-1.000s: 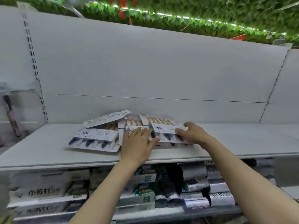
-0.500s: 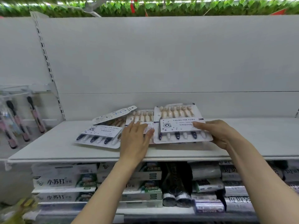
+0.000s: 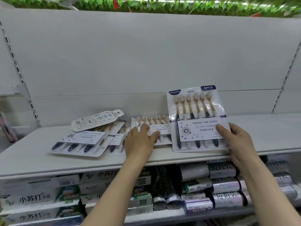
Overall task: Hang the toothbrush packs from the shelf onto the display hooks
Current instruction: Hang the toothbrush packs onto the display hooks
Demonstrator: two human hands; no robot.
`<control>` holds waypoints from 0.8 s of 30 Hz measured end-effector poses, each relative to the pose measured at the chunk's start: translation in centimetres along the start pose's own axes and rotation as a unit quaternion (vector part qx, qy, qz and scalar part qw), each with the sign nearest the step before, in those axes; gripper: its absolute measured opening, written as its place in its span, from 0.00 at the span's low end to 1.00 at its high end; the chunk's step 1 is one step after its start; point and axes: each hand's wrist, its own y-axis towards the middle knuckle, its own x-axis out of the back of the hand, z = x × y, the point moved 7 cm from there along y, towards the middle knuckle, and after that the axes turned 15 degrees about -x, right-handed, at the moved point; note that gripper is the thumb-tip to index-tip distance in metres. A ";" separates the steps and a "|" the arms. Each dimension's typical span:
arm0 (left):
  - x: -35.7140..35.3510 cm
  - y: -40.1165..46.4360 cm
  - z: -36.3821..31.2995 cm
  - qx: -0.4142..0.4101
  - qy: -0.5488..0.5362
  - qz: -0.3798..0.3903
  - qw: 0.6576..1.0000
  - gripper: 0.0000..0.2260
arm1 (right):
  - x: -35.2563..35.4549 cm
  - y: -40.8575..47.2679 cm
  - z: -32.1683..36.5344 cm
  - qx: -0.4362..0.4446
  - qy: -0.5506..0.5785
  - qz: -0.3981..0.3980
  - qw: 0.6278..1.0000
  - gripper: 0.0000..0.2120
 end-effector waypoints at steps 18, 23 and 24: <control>2.1 0.3 -2.0 0.126 -0.030 -0.019 0.991 0.52 | 3.9 -3.1 -1.7 -0.031 -0.015 -0.038 0.999 0.11; 4.2 -1.8 -5.7 0.060 -0.130 -0.155 0.977 0.51 | 5.8 -3.8 -1.4 -0.051 0.024 -0.046 0.997 0.11; 4.1 -2.0 -5.7 0.062 -0.172 -0.171 0.968 0.50 | 6.2 -4.1 -1.2 -0.048 0.035 -0.048 0.997 0.11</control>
